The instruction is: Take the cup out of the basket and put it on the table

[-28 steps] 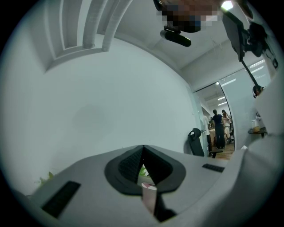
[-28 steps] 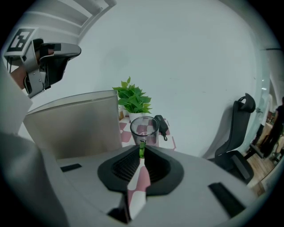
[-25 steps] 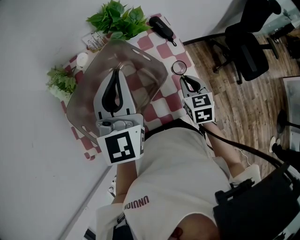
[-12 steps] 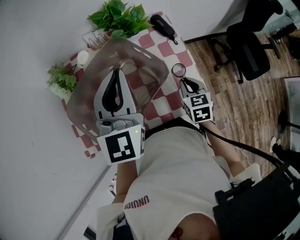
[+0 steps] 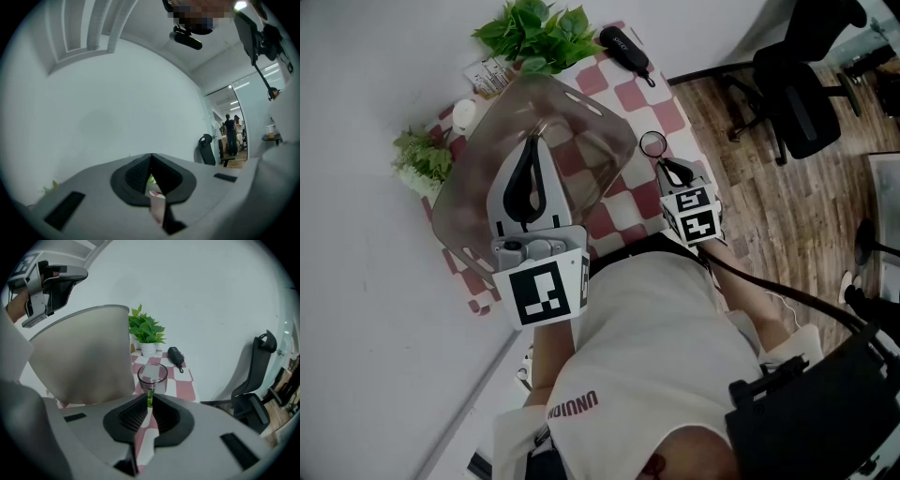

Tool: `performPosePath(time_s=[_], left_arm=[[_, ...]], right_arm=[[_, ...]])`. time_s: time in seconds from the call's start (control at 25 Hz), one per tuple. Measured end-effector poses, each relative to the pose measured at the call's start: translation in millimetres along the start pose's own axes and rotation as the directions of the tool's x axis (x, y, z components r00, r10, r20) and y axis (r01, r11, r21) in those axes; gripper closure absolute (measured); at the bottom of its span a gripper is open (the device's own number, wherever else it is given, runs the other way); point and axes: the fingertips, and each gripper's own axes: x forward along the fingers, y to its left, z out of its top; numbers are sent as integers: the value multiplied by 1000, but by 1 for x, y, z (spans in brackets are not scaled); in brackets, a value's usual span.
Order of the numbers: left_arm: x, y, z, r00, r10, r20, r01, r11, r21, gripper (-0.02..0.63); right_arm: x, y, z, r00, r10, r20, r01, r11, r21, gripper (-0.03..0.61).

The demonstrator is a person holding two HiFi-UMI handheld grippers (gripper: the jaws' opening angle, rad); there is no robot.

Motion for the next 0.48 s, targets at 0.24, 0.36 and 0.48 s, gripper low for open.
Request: performPosePath(time_s=[0.24, 0.36, 0.48], left_arm=[[0, -1, -2, 1000, 0, -7, 0, 1000, 4, 601], [-1, 0, -2, 1000, 3, -9, -3, 1000, 4, 601], [0, 0, -2, 1000, 3, -10, -3, 1000, 4, 601]], right_arm=[[8, 3, -13, 1000, 16, -25, -16, 1000, -2, 532], [11, 4, -20, 999, 22, -44, -22, 1000, -1, 532], [13, 5, -24, 998, 31, -51, -32, 999, -4, 532]])
